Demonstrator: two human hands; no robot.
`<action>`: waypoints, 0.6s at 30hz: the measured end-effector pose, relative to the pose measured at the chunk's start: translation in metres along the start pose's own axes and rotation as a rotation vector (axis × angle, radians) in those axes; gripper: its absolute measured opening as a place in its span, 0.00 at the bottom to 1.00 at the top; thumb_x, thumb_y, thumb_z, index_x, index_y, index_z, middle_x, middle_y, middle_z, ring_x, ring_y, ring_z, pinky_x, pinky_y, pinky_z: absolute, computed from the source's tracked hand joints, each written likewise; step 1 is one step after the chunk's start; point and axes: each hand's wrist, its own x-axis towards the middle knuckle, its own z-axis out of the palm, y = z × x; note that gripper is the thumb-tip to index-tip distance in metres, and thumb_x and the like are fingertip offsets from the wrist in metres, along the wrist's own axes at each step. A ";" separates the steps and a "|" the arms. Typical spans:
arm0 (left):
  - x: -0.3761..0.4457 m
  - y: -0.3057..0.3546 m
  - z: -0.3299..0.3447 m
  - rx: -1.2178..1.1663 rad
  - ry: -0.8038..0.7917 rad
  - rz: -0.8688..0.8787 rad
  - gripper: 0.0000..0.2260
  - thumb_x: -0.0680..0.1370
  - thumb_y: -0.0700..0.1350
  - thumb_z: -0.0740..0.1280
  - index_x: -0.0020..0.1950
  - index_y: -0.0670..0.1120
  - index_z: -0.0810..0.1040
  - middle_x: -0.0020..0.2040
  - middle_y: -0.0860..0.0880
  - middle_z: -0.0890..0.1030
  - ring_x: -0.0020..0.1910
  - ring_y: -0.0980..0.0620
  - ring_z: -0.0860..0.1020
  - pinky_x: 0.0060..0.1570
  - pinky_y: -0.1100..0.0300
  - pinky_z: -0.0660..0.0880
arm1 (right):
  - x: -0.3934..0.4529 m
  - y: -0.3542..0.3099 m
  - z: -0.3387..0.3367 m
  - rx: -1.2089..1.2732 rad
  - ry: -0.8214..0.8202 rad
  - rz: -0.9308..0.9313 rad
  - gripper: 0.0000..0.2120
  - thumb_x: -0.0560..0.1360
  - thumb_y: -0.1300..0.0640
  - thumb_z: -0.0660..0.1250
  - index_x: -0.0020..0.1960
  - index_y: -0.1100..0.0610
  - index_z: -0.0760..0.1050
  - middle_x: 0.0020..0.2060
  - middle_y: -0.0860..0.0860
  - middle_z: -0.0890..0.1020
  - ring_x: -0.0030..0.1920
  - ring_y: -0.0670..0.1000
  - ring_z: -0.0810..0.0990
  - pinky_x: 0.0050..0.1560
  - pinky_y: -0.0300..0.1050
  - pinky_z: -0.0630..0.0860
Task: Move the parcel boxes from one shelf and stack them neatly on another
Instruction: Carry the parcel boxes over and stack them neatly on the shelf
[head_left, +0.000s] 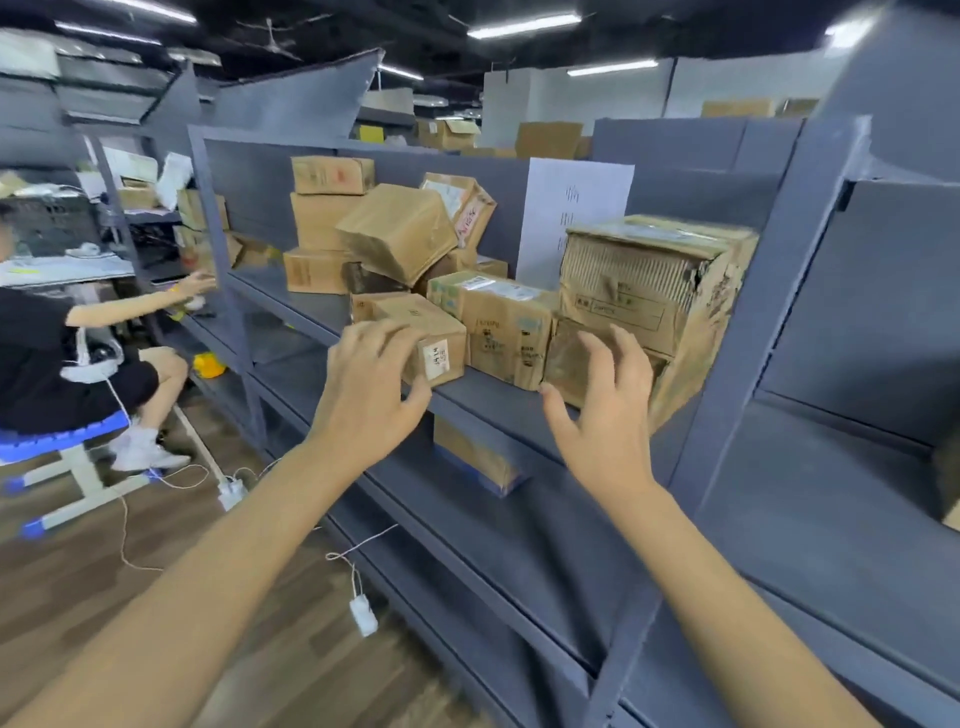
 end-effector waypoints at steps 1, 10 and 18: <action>0.006 -0.005 0.004 -0.018 -0.011 -0.007 0.22 0.71 0.48 0.59 0.62 0.40 0.76 0.61 0.41 0.76 0.62 0.38 0.69 0.59 0.44 0.65 | 0.002 0.000 0.005 0.005 0.020 0.053 0.26 0.73 0.52 0.65 0.66 0.65 0.69 0.68 0.67 0.65 0.69 0.66 0.62 0.68 0.60 0.60; 0.082 -0.007 0.032 -0.385 0.063 0.048 0.21 0.73 0.49 0.61 0.66 0.48 0.73 0.63 0.51 0.70 0.64 0.51 0.63 0.62 0.60 0.58 | 0.065 0.025 0.023 -0.084 0.258 0.272 0.27 0.75 0.52 0.64 0.71 0.57 0.61 0.74 0.59 0.54 0.73 0.56 0.52 0.70 0.54 0.57; 0.213 0.053 0.091 -0.725 -0.060 -0.013 0.21 0.78 0.51 0.63 0.70 0.49 0.65 0.68 0.50 0.67 0.69 0.51 0.62 0.67 0.55 0.61 | 0.125 0.055 0.023 0.054 0.622 0.487 0.31 0.75 0.48 0.62 0.74 0.57 0.58 0.75 0.54 0.55 0.74 0.52 0.52 0.70 0.46 0.54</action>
